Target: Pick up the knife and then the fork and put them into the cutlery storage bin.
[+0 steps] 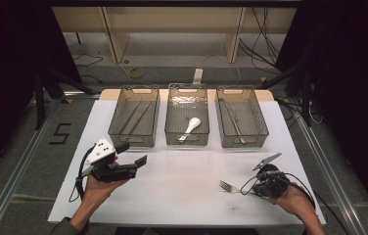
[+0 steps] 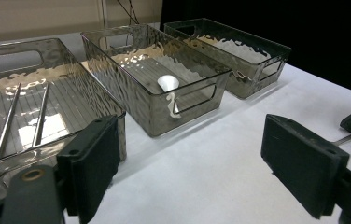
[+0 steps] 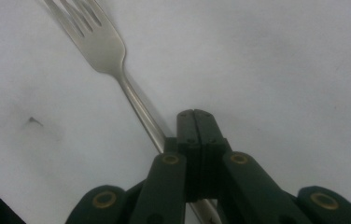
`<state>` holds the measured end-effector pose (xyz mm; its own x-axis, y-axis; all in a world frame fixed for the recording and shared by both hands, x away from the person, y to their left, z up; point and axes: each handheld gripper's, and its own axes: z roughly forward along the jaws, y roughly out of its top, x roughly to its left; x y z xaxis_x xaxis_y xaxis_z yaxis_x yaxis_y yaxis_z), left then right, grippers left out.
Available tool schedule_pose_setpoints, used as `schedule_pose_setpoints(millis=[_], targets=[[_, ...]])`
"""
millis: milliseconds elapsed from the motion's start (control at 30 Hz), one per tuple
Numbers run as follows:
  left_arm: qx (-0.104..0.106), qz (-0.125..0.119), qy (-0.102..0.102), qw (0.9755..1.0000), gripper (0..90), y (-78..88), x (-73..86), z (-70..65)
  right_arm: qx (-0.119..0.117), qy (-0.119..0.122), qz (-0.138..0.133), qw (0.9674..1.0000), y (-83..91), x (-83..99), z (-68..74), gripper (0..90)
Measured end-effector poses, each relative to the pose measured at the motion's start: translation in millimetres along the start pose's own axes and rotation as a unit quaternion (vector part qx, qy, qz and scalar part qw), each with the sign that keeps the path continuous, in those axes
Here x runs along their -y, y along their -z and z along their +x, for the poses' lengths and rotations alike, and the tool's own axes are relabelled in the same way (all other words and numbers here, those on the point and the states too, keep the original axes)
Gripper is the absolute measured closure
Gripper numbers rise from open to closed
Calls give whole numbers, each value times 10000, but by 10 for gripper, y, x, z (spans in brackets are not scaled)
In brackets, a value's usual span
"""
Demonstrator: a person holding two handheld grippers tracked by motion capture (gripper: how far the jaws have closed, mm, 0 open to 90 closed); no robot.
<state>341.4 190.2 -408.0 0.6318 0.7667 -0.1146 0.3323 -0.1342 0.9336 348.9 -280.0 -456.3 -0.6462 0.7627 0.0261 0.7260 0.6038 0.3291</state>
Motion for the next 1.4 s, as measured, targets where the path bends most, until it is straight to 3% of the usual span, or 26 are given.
schedule_pose_setpoints(millis=[100,167,467,633,900,1400], targets=[[-3,0,2,10000,193,-11,1,-5,157,-59,-88,9998,47,-11,-13,803],[6,13,-20,10000,193,-17,1,-11,132,-73,-227,9996,94,-20,-15,684],[-8,-2,-5,10000,193,-12,1,-3,116,60,-378,9992,211,-83,59,420],[-2,-2,-7,10000,193,-13,1,-4,80,164,-263,9995,177,-99,104,435],[-5,4,-8,10000,193,-14,1,-3,21,334,-36,9994,101,-103,149,569],[0,13,-9,10000,193,-13,1,3,-70,437,321,9985,-6,-122,185,711]])
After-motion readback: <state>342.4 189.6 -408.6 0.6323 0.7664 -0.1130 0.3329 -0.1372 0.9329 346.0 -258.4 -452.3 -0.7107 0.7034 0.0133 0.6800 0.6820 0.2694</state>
